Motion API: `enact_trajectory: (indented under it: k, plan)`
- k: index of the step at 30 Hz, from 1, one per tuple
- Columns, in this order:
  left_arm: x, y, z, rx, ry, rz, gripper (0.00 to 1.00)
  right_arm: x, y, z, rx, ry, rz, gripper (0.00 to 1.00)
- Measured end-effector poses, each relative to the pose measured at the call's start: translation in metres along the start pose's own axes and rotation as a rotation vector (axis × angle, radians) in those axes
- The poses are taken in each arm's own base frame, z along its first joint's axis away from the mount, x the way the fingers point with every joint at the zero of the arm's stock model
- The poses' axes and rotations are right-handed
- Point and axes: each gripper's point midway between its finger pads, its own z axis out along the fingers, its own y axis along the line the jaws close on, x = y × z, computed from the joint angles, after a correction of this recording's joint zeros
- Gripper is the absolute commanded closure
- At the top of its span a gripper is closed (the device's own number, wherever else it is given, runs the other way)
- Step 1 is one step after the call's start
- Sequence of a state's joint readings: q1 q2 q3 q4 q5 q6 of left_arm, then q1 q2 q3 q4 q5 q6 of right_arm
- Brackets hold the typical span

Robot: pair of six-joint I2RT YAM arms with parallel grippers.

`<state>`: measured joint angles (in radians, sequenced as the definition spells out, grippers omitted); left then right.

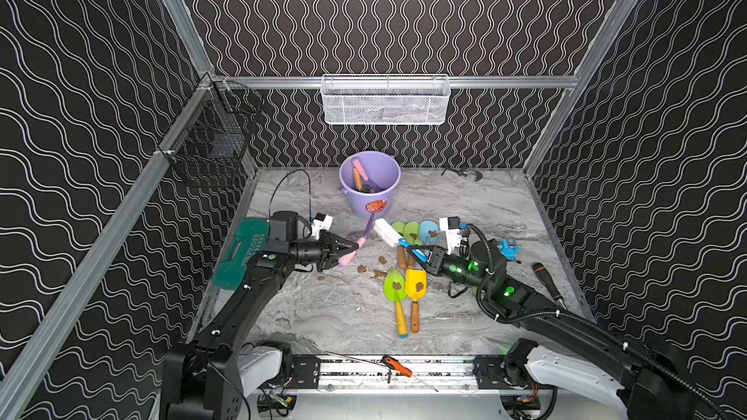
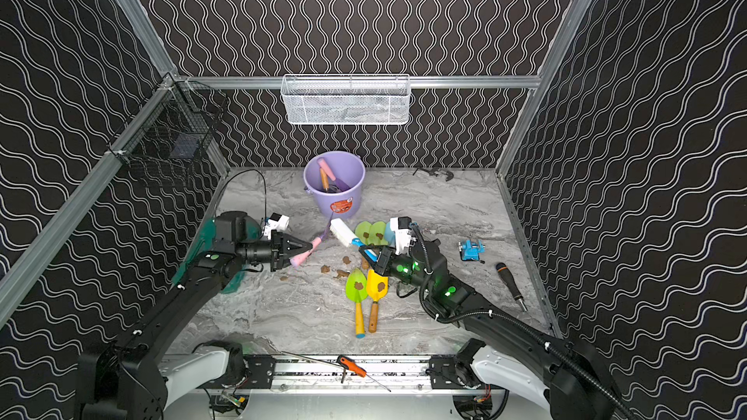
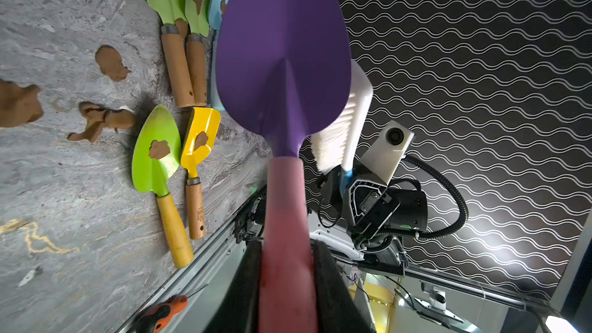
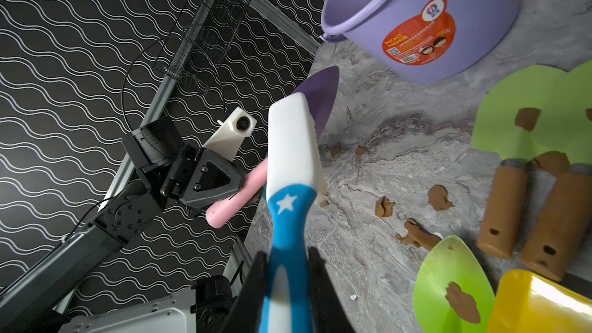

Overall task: Brush the soil off the hand trowel and place it into the bucket
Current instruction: Brush off the soil from the hand trowel.

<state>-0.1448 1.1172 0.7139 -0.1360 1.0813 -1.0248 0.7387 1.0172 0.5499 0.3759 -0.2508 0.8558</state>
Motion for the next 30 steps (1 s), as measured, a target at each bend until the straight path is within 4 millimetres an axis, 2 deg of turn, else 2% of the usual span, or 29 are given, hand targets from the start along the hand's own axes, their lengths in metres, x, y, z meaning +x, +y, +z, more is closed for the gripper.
enact_trajectory:
  k: [12, 17, 20, 22, 25, 30]
  plan:
    - [-0.004, -0.008, -0.001, 0.049, -0.026, -0.021, 1.00, -0.002, -0.003, 0.021, -0.010, 0.009, -0.002, 1.00]
    - [-0.007, -0.010, -0.002, 0.048, -0.027, -0.029, 1.00, 0.010, -0.024, 0.030, 0.021, 0.031, 0.012, 1.00]
    - [-0.008, -0.016, -0.003, 0.056, -0.017, -0.010, 1.00, 0.024, -0.040, 0.029, 0.056, 0.064, 0.042, 1.00]
    - [-0.011, -0.018, -0.004, 0.052, -0.016, 0.000, 1.00, 0.026, -0.042, 0.027, 0.067, 0.070, 0.046, 1.00]
    - [-0.013, -0.017, -0.004, 0.043, -0.014, 0.019, 1.00, 0.017, -0.043, 0.022, 0.087, 0.057, 0.048, 1.00]
    - [-0.012, -0.012, -0.003, 0.062, -0.026, 0.021, 1.00, -0.024, -0.028, 0.014, 0.089, -0.022, 0.013, 1.00]
